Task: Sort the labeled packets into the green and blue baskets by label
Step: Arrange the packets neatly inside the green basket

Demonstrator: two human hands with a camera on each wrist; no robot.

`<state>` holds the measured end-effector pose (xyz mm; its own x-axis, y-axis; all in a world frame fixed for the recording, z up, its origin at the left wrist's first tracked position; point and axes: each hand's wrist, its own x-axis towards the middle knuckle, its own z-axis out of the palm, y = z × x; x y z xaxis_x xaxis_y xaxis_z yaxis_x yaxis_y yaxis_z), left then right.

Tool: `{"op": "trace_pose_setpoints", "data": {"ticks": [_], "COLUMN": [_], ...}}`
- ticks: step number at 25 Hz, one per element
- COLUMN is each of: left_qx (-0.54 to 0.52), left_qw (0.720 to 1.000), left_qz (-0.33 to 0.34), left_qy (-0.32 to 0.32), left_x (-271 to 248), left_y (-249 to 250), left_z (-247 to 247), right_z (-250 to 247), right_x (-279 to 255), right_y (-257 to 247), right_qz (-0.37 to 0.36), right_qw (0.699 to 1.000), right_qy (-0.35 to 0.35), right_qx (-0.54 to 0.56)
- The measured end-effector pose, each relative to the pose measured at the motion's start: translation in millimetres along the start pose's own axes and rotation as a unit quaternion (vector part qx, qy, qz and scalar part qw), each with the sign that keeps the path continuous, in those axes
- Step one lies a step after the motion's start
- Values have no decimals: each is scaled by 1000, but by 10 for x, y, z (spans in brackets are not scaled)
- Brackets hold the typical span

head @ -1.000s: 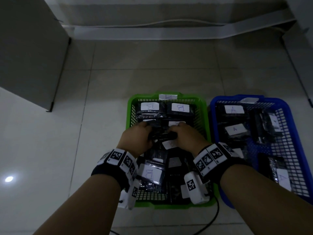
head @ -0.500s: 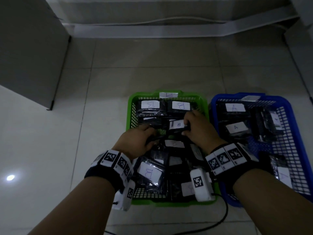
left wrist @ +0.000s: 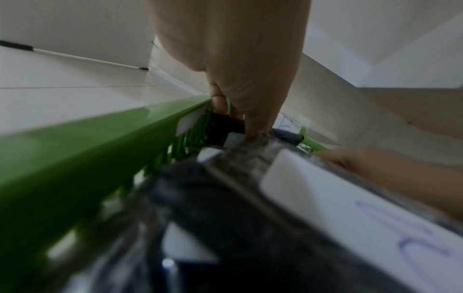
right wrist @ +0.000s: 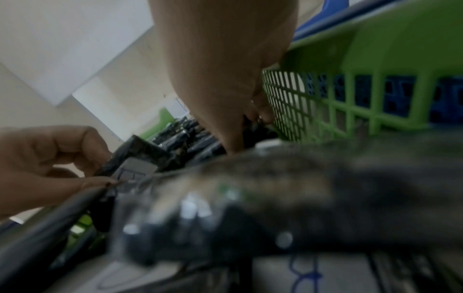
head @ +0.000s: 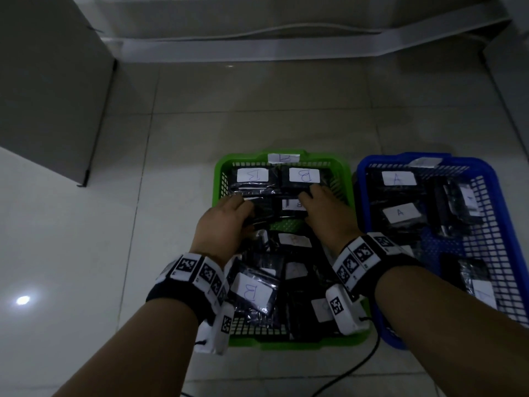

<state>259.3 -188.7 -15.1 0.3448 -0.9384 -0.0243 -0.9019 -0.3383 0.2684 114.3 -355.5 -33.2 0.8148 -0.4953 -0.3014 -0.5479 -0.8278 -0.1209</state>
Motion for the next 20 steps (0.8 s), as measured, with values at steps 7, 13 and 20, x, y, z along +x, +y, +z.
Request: {"op": "trace_pose_setpoints", "data": {"ticks": [7,13,20], "left_qx": [-5,14,93], "left_qw": [997,995,991], "left_qz": [4,9,-11], "left_qy": [-78,-101,-100], "left_x": [24,49,93], "left_y": [-43,-63,27], "left_z": [60,76,107], "right_z": [-17,-105,-179], "right_x": [35,-209,-219], "right_y": [45,-75,-75], "right_qz": [12,-84,-29], "right_qw": [996,936,959], "right_qy": [7,-246,-109], "right_qx": [90,238,259]}}
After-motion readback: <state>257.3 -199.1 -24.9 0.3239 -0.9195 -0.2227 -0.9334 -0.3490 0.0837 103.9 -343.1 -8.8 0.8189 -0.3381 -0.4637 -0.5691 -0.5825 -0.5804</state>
